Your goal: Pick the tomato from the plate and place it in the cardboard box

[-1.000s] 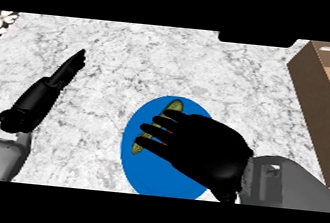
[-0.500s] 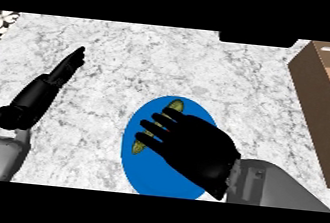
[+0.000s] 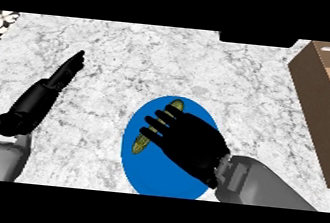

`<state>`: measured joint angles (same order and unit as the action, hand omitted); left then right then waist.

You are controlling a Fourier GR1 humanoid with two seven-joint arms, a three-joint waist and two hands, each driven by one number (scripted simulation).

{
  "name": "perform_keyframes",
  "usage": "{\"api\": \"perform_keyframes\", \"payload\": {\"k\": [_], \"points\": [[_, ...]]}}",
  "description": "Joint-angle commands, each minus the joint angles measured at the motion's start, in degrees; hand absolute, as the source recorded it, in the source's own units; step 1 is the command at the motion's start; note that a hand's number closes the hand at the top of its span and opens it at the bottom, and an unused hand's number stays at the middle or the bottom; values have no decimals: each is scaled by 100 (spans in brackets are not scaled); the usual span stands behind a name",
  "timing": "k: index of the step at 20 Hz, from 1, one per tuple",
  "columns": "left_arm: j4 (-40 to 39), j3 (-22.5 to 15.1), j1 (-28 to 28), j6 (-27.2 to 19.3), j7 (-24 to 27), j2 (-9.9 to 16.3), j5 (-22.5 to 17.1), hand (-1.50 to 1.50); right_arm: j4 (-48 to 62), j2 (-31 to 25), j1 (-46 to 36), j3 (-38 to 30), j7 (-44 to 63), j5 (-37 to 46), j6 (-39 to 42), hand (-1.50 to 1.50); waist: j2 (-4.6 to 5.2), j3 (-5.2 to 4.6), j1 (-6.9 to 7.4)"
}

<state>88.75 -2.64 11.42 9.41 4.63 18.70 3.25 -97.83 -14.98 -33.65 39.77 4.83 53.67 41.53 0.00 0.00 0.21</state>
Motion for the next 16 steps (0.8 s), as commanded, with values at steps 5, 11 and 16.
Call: {"api": "perform_keyframes", "payload": {"k": [5,11,16], "points": [[86,229,-147,152,86,-101,120,0,482,195,224,-134,-701,540,-164,-150,-2,0,-1],[37,111,261,61,-179,-394,332,0,949,515,236,-188,-778,980,-236,-150,-3,0,-16],[-409,420,453,287,-29,-298,219,0,1674,559,109,-320,-1163,1443,-851,-150,7,0,-16]]}}
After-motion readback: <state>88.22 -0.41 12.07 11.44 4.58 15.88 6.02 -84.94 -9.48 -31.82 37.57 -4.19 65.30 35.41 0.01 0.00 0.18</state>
